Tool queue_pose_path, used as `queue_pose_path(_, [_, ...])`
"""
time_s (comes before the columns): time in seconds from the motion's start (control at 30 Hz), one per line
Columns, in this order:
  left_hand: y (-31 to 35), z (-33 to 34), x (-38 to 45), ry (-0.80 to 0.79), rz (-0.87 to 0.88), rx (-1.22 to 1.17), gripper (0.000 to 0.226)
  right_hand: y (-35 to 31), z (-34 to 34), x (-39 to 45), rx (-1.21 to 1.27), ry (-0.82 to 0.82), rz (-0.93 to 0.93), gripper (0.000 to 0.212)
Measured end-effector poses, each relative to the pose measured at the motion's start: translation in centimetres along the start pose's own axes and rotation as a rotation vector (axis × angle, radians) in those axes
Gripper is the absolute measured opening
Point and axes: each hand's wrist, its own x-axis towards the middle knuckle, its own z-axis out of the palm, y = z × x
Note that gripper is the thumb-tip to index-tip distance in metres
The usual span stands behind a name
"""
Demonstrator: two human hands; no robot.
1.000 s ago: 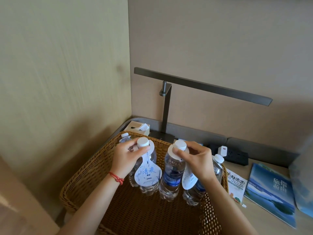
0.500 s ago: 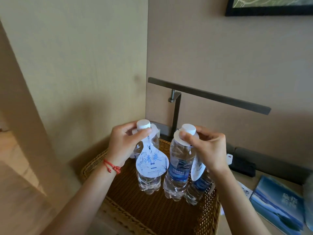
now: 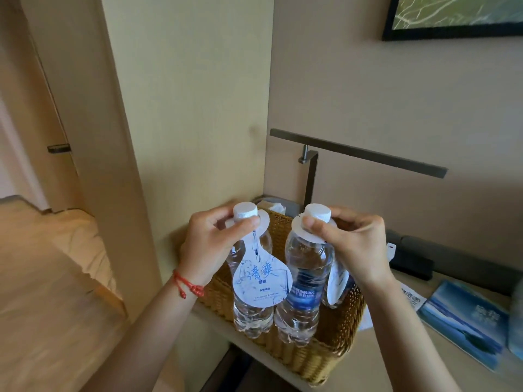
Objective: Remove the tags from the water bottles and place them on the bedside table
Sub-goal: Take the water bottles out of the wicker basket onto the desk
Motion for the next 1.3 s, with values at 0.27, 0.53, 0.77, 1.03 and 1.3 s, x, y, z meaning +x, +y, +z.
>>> queue_pose_path(0.27, [3.5, -3.0, -8.2, -0.037, -0.009, -0.004, 0.017, -3.1, 1.4, -8.8, -0.015, 0.031, 0.086, 0.022])
queue_pose_path(0.53, [5.4, -2.7, -15.1, -0.068, -0.061, -0.049, 0.024, -5.5, 0.1, -16.6, -0.061, 0.086, 0.174, 0.022])
queue_pose_path(0.77, [6.2, 0.2, -18.3, -0.136, -0.084, -0.001, 0.028, -6.7, -3.7, -20.5, -0.112, 0.124, 0.197, 0.024])
queue_pose_path(1.03, [8.3, 7.9, -21.3, -0.125, -0.068, 0.019, 0.025, -7.2, -12.3, -22.5, -0.127, 0.124, 0.18, 0.023])
queue_pose_path(1.3, [10.5, 17.5, -24.5, -0.063, -0.137, -0.041, 0.02, -7.6, -22.7, -23.9, -0.17, 0.076, 0.139, 0.012])
